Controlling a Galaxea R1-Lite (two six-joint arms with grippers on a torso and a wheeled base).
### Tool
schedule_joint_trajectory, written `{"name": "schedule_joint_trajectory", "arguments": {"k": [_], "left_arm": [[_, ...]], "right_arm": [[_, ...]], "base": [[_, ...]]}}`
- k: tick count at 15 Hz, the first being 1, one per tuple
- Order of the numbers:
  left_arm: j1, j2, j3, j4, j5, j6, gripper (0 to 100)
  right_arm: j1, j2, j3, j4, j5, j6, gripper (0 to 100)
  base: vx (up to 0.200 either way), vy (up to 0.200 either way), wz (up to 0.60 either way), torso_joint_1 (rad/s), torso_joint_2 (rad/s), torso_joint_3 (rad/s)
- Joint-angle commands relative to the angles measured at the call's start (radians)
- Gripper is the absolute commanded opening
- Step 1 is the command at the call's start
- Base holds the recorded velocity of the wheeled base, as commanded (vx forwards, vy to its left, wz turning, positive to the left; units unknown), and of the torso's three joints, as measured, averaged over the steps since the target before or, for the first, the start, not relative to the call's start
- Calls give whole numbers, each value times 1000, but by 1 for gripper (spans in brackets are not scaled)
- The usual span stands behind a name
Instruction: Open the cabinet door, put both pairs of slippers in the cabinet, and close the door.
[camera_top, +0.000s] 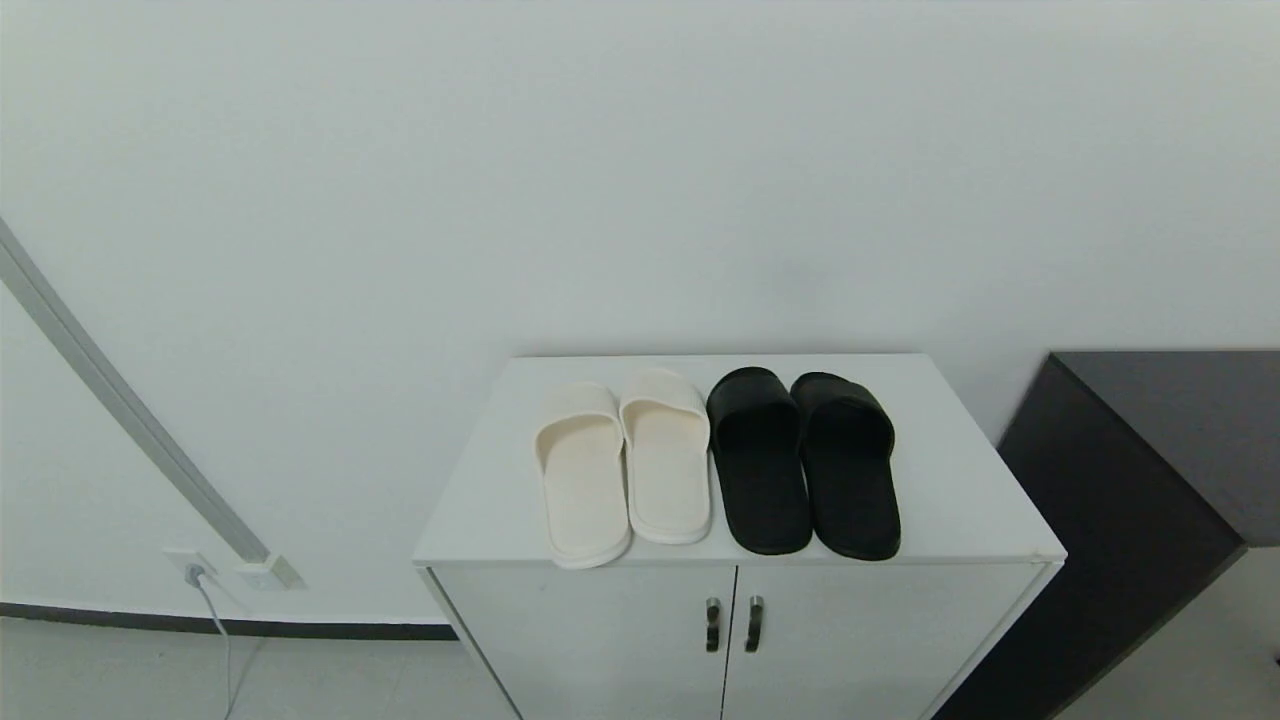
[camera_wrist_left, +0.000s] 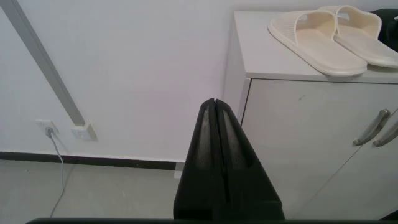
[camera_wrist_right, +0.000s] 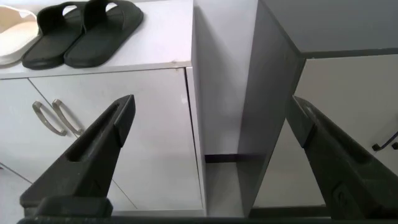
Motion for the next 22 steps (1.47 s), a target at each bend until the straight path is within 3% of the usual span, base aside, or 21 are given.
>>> {"name": "schedule_joint_trajectory", "arguments": {"k": [1, 10, 11, 12, 13, 15, 18, 19, 22], "left_arm": [[0, 1, 0, 0, 0, 0, 0], [0, 1, 0, 0, 0, -3, 0], [0, 1, 0, 0, 0, -3, 0], [0, 1, 0, 0, 0, -3, 0], [0, 1, 0, 0, 0, -3, 0], [0, 1, 0, 0, 0, -2, 0], [0, 1, 0, 0, 0, -2, 0], [0, 1, 0, 0, 0, -2, 0], [0, 1, 0, 0, -1, 0, 0]], "right_arm": [[0, 1, 0, -1, 1, -1, 100], [-1, 10, -20, -8, 19, -61, 100], [9, 119, -244, 1, 19, 36, 100], [20, 205, -304, 64, 30, 74, 100], [25, 284, -281, 93, 58, 1, 100], [28, 443, -250, 45, 143, -19, 100], [46, 682, -261, -148, 147, -19, 100], [115, 796, -293, -229, 136, -1, 100], [359, 949, -426, -238, 5, 120, 100]], "base": [[0, 0, 0, 0, 0, 0], [0, 0, 0, 0, 0, 0], [0, 0, 0, 0, 0, 0], [0, 0, 0, 0, 0, 0], [0, 0, 0, 0, 0, 0], [0, 0, 0, 0, 0, 0], [0, 0, 0, 0, 0, 0], [0, 0, 0, 0, 0, 0], [0, 0, 0, 0, 0, 0]]}}
